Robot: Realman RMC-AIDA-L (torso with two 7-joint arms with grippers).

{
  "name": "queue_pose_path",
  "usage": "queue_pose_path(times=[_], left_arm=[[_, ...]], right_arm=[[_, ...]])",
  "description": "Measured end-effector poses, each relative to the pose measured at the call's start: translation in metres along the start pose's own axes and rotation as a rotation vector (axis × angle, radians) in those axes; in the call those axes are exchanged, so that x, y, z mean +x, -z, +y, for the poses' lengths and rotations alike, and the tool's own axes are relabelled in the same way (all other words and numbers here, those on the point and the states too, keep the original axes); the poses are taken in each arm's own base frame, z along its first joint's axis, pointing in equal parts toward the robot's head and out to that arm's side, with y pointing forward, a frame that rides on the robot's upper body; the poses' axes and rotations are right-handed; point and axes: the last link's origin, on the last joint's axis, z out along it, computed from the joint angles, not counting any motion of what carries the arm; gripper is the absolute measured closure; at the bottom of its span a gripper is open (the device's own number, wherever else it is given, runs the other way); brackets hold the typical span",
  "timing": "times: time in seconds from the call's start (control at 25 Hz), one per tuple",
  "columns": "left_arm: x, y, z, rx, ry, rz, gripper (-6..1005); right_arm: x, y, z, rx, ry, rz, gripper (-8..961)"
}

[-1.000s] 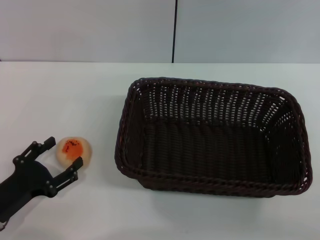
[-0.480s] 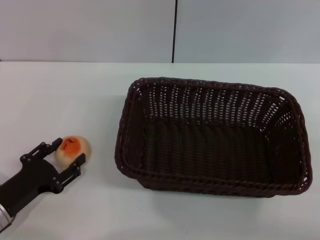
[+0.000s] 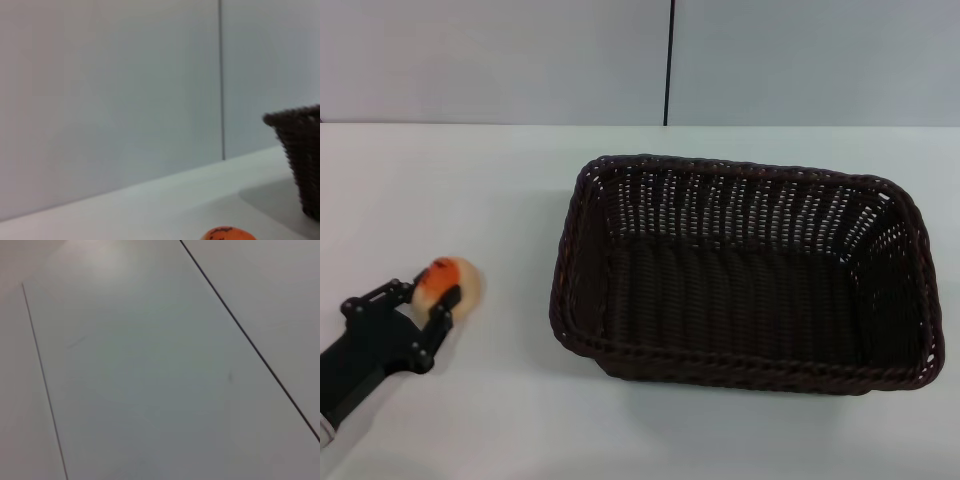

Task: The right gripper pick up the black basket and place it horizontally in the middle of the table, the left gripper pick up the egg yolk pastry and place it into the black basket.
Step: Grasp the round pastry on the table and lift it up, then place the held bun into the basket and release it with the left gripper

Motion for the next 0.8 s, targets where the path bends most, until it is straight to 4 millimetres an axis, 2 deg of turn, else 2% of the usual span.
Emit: queue_pose_path(times=[0.12,0.16,0.28,0.32,0.36,0.52,0.6,0.72,0.8], left_arm=[[0.0,0.0,0.0,0.0,0.0,0.0,648],[0.014,0.006,-0.004,0.033,0.027,0.105,680],[0.019,0.007,-0.004,0.031,0.031,0.142,709],[0.027,0.008,-0.002,0.02,0.032,0.2,718],[0.045,0.008,0.002,-0.027,0.022,0.318,728],[0.059,0.002,0.007,-0.076,0.015,0.397,767],[0.075,-0.019,0.025,-0.196,0.042,0.475,781],[0.083,-0.037,0.042,-0.311,0.071,0.48,795],[0.085,-0.056,0.062,-0.425,0.082,0.439,804]], right_arm=[[-0.001,0.001,0.0,0.005,0.0,-0.009,133],[-0.001,0.001,0.0,0.004,0.0,-0.014,133],[-0.001,0.001,0.001,0.0,0.0,-0.017,133],[-0.001,0.0,0.001,-0.003,0.0,-0.019,133],[-0.001,-0.001,0.001,-0.007,-0.001,-0.021,133],[0.0,-0.002,0.003,-0.015,-0.007,-0.022,133],[0.002,-0.001,0.004,-0.018,-0.017,-0.024,133],[0.002,-0.001,0.005,-0.026,-0.023,-0.029,133],[0.001,0.0,0.006,-0.031,-0.023,-0.031,133]])
